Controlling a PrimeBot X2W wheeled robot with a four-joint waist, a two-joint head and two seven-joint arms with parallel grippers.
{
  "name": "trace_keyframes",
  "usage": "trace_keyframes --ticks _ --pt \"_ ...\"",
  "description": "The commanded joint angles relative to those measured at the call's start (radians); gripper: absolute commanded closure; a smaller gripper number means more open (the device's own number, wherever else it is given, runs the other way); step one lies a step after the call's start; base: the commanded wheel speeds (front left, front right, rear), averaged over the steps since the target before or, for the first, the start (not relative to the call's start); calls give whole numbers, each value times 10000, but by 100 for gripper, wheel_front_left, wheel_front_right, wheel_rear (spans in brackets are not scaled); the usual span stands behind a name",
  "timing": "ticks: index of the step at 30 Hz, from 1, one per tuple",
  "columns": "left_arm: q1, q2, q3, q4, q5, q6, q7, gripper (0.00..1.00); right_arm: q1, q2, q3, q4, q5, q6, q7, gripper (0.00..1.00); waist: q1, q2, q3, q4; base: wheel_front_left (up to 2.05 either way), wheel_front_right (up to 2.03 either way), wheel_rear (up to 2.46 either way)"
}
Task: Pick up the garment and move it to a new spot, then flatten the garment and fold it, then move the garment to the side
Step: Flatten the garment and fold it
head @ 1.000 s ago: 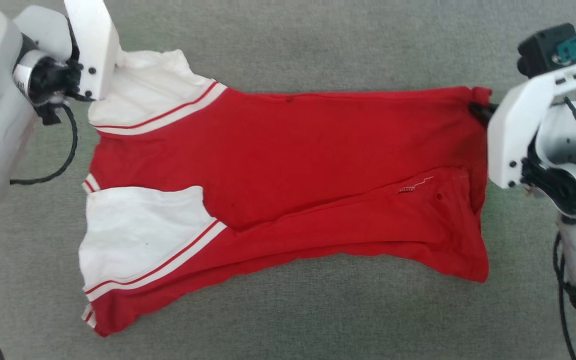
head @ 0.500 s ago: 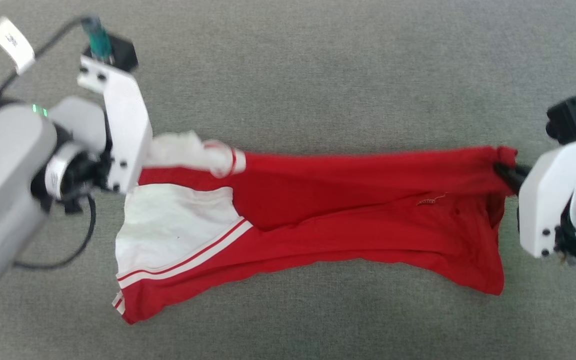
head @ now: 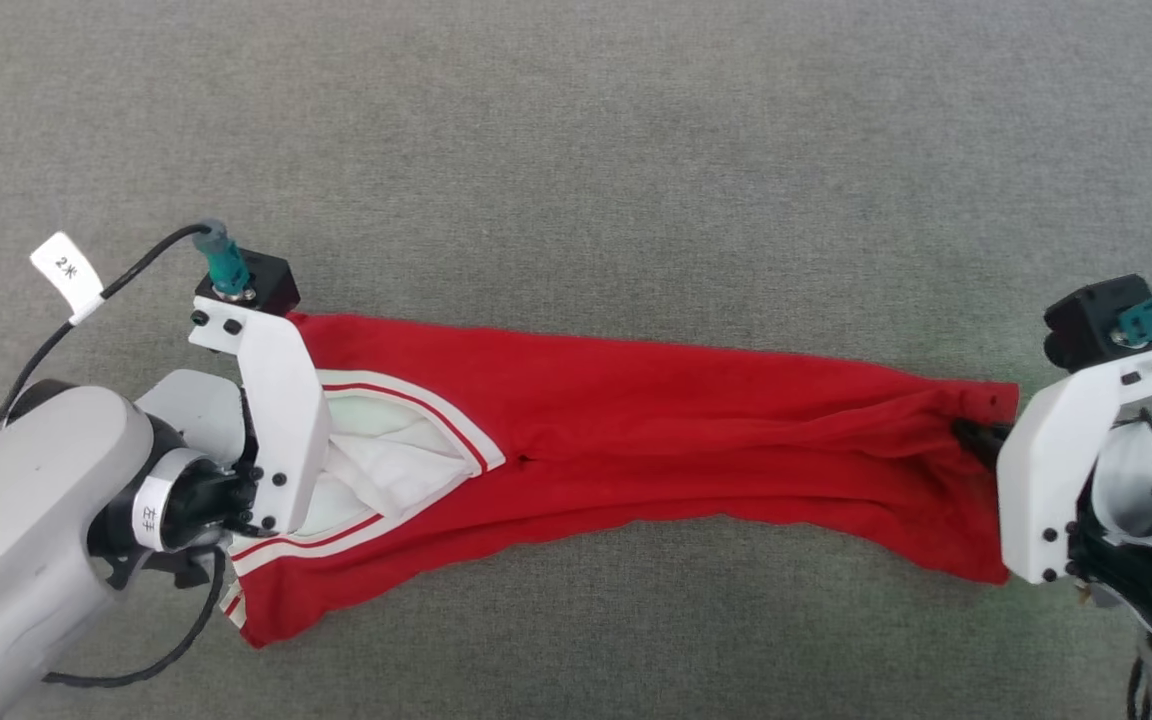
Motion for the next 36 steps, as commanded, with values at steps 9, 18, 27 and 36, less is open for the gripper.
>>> trace_keyframes --ticks 9,18,27,36 --pt "403 -206 565 786 -15 -489 -1696 0 -92 109 124 369 398 1 -592 0 0 0 -55 -164 0 0 0" --pt "1057 -17 1577 391 522 -1058 -5210 0 204 223 -785 36 660 1 -700 0 0 0 -106 -150 0 0 0" --pt "2417 -87 2177 445 624 -1399 -8218 0 380 330 -1459 123 625 1 -650 0 0 0 -72 -40 0 0 0" --pt "3031 45 2079 552 372 -1347 -8302 0 482 349 -1647 71 584 1 -573 0 0 0 -79 99 0 0 0"
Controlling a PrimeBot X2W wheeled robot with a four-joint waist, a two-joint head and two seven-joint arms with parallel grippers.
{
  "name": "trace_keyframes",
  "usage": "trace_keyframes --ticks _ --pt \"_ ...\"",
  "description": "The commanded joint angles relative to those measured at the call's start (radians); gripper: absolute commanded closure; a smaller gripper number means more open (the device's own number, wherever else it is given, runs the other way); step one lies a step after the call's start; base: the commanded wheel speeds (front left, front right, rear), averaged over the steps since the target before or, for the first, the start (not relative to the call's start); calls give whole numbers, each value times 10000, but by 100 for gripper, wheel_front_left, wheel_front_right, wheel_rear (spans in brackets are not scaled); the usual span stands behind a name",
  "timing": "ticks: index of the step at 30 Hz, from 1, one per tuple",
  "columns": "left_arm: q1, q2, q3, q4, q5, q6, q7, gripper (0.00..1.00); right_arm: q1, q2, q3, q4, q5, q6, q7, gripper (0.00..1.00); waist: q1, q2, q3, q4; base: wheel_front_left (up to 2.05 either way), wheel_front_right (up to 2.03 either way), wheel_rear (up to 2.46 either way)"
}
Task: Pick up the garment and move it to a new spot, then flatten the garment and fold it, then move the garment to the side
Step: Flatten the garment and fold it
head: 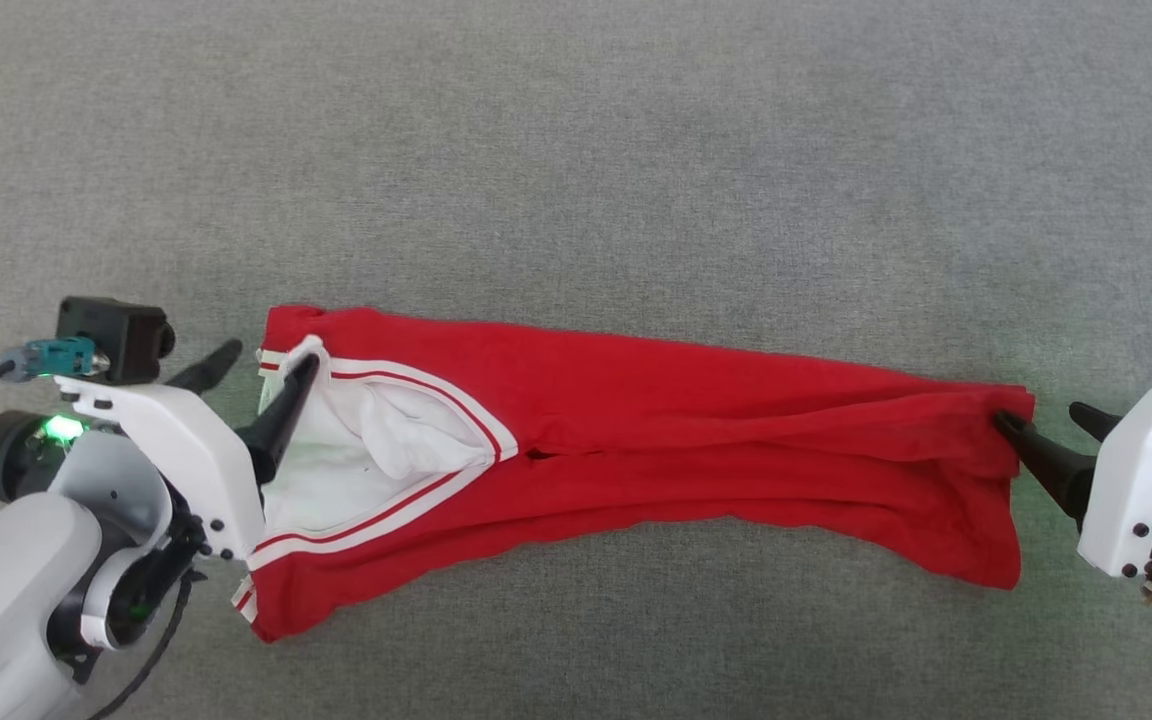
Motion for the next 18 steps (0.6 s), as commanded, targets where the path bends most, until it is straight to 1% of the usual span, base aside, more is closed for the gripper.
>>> trace_keyframes --ticks 1,4,9,10,13,18 --pt "97 18 -4 -36 -58 8 41 0 100 27 -33 -13 -6 1 21 0 0 0 -14 17 0 0 0" --pt "136 140 -79 -182 -122 75 346 0 150 24 -22 -40 -52 1 70 0 0 0 -43 43 0 0 0" --pt "231 304 -153 -660 -388 364 1017 0 208 77 -35 -131 -97 1 201 0 0 0 -82 81 0 0 0" --pt "241 410 -207 -819 -355 437 1176 0 212 84 -43 -154 -98 1 244 0 0 0 -92 88 0 0 0" --pt "260 658 -256 -1303 -450 750 1653 0 247 98 -83 -235 -164 1 342 0 0 0 -128 116 0 0 0" --pt "222 1129 -306 -2309 -401 1431 2317 0 366 139 -108 -387 -213 1 545 0 0 0 -186 155 0 0 0"
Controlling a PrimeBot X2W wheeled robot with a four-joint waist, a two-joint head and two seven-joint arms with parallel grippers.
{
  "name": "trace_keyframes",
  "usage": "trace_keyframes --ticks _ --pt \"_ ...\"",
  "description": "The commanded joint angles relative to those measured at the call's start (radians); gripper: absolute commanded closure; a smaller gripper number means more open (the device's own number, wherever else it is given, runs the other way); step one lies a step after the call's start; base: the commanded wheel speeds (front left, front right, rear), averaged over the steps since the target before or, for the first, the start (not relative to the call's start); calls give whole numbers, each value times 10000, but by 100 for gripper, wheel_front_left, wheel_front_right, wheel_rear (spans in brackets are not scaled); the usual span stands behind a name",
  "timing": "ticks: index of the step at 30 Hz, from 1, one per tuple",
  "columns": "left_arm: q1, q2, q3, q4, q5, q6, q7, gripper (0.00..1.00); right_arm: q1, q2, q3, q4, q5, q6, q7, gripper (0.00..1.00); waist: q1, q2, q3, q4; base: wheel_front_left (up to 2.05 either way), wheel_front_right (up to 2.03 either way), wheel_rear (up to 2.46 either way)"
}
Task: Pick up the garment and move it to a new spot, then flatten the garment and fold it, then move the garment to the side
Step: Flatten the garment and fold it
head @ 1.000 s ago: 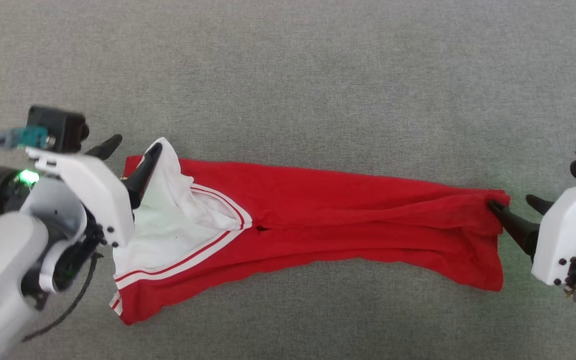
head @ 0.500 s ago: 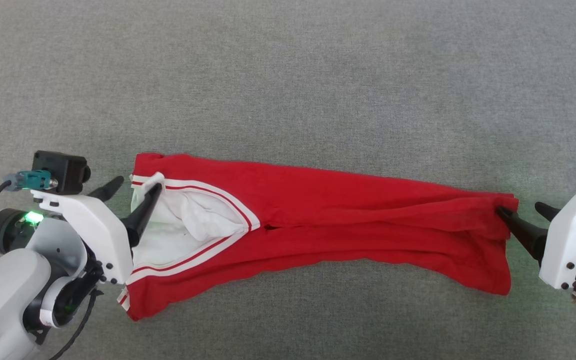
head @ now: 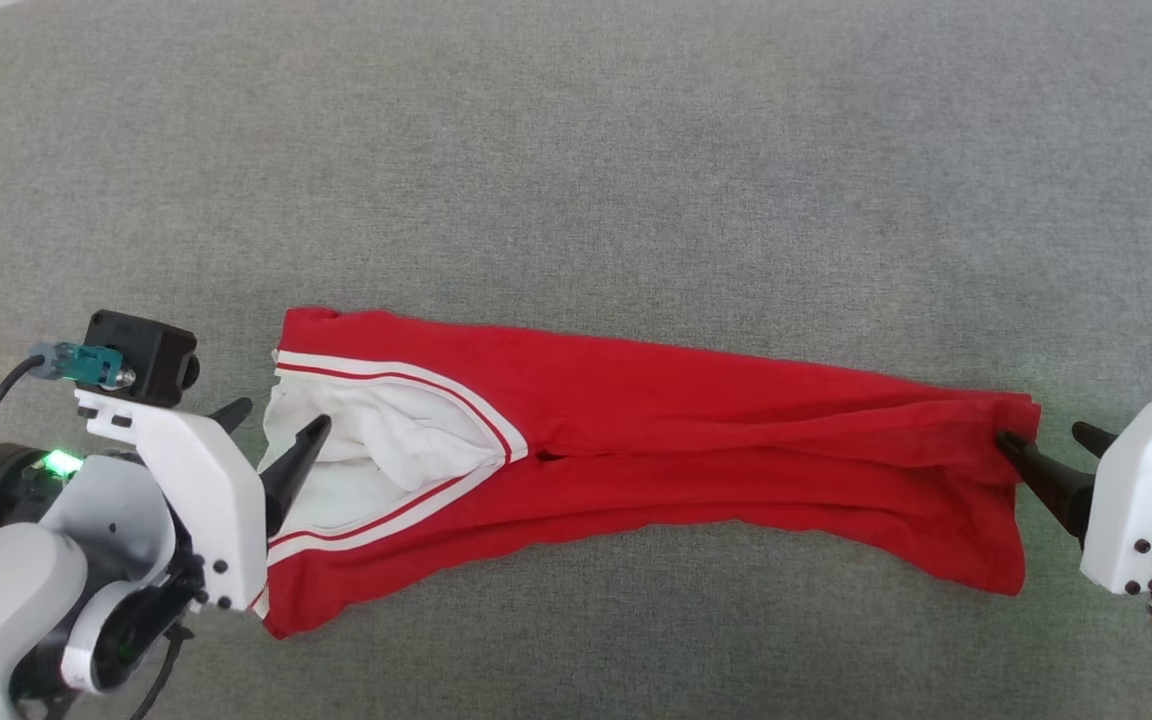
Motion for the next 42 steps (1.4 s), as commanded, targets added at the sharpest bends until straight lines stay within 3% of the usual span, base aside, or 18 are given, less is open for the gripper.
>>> trace_keyframes --ticks 1,6,15,22,35,42 --pt "51 125 0 -161 89 128 73 0 126 38 -34 -51 -45 1 62 0 0 0 -8 10 0 0 0" --pt "154 362 188 -746 312 534 -212 0 163 87 -35 -179 105 1 272 0 0 0 -29 70 0 0 0" --pt "665 205 699 -600 596 482 -2152 0 185 -32 -230 194 -89 1 314 0 0 0 -84 336 0 0 0" --pt "1155 -147 976 -189 897 183 -3926 0 326 -27 -460 614 -174 1 595 0 0 0 -51 640 0 0 0" --pt "1952 -1319 1552 1350 1200 -435 -6124 0 20 176 -272 2277 247 1 782 0 0 0 28 938 0 0 0" --pt "2665 -2374 3051 1778 2271 -868 -6246 0 -222 393 269 3053 1034 13 838 0 0 0 4 1036 0 0 0"
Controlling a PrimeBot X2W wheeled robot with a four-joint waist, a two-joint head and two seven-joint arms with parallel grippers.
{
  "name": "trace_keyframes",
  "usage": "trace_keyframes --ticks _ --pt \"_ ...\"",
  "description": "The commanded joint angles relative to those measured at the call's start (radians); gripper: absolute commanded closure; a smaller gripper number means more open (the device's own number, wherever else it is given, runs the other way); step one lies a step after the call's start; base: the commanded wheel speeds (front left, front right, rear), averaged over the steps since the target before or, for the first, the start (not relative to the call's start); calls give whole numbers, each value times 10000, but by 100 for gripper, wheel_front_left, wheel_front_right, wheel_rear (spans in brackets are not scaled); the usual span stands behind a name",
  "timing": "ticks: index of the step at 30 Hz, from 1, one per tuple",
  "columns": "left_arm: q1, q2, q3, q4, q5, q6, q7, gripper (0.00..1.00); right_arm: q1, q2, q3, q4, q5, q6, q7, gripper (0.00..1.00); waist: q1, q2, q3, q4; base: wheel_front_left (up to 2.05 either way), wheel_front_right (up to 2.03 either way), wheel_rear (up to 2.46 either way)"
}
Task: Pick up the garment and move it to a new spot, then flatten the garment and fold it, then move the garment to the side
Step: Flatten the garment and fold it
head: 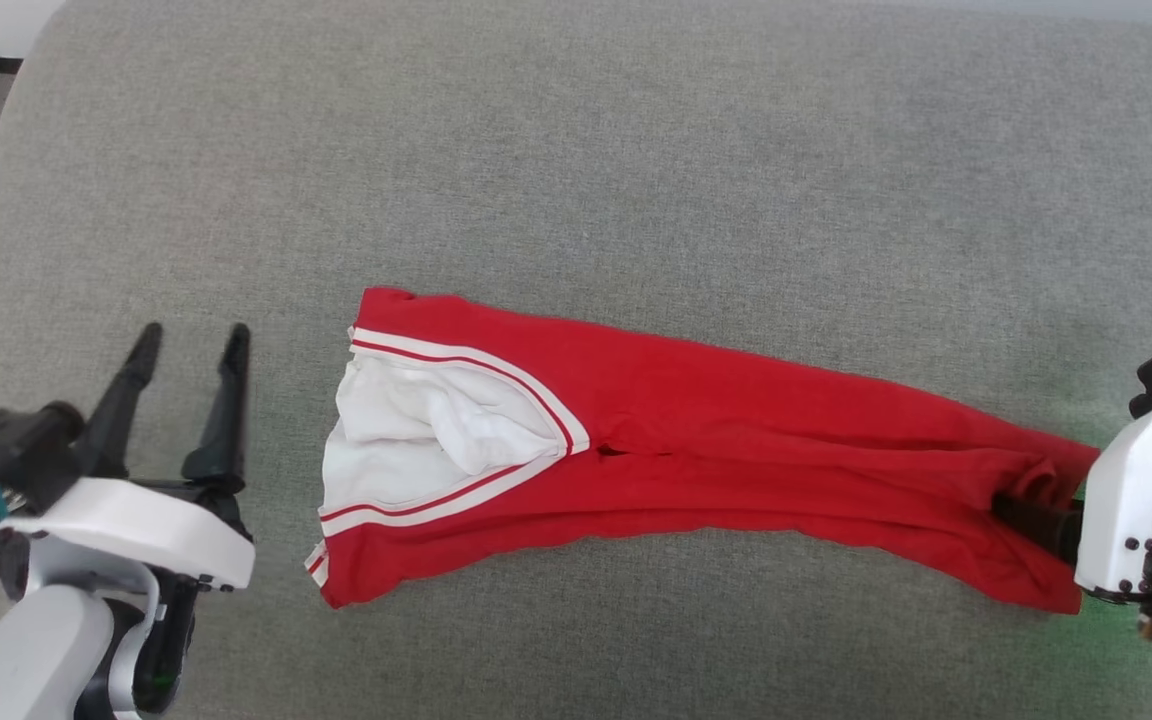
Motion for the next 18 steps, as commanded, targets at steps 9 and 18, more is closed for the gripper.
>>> trace_keyframes --ticks 9,18 --pt "1859 -2468 3328 427 2497 -1800 -55 0 -418 177 622 678 1427 40 -581 100 -1 -1 -143 -68 0 0 0" --pt "2456 -4411 5436 950 4078 -3511 -55 0 -656 -529 360 1094 1635 15 -1260 100 -1 -1 -309 -176 0 0 0"
